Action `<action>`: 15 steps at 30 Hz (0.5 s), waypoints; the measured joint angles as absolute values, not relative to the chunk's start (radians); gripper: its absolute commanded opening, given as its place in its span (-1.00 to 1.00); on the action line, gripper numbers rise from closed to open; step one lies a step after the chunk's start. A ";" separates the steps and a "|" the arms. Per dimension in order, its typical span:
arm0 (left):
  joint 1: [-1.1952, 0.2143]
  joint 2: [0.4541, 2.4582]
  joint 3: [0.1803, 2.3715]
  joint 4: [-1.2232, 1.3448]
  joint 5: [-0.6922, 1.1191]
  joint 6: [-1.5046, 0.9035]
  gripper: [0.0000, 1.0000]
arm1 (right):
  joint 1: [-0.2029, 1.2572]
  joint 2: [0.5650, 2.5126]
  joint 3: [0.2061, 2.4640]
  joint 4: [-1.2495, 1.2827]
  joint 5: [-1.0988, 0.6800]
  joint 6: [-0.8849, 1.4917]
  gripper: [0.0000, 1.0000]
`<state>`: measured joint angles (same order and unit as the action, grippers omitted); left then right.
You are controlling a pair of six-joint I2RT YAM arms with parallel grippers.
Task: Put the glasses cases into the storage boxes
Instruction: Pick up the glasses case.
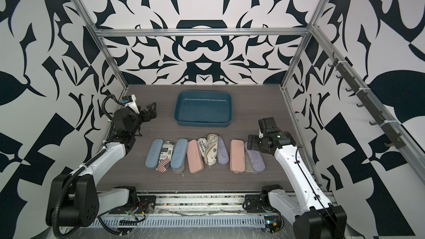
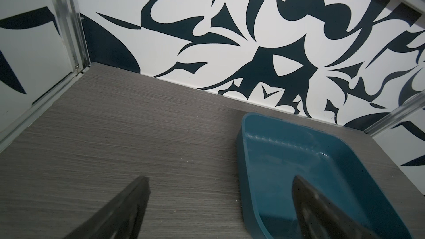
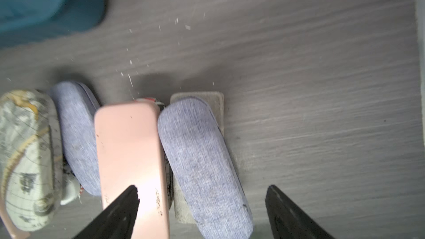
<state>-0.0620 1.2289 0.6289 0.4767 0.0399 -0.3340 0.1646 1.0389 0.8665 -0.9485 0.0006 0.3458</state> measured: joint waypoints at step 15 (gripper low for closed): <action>-0.062 1.253 0.612 0.528 0.072 -0.367 0.98 | 0.198 1.216 0.888 -1.049 -0.015 0.345 0.82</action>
<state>-0.0620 1.2533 0.6125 0.5278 0.0715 -0.3672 0.1982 1.2156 0.8875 -1.0489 -0.0151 0.3450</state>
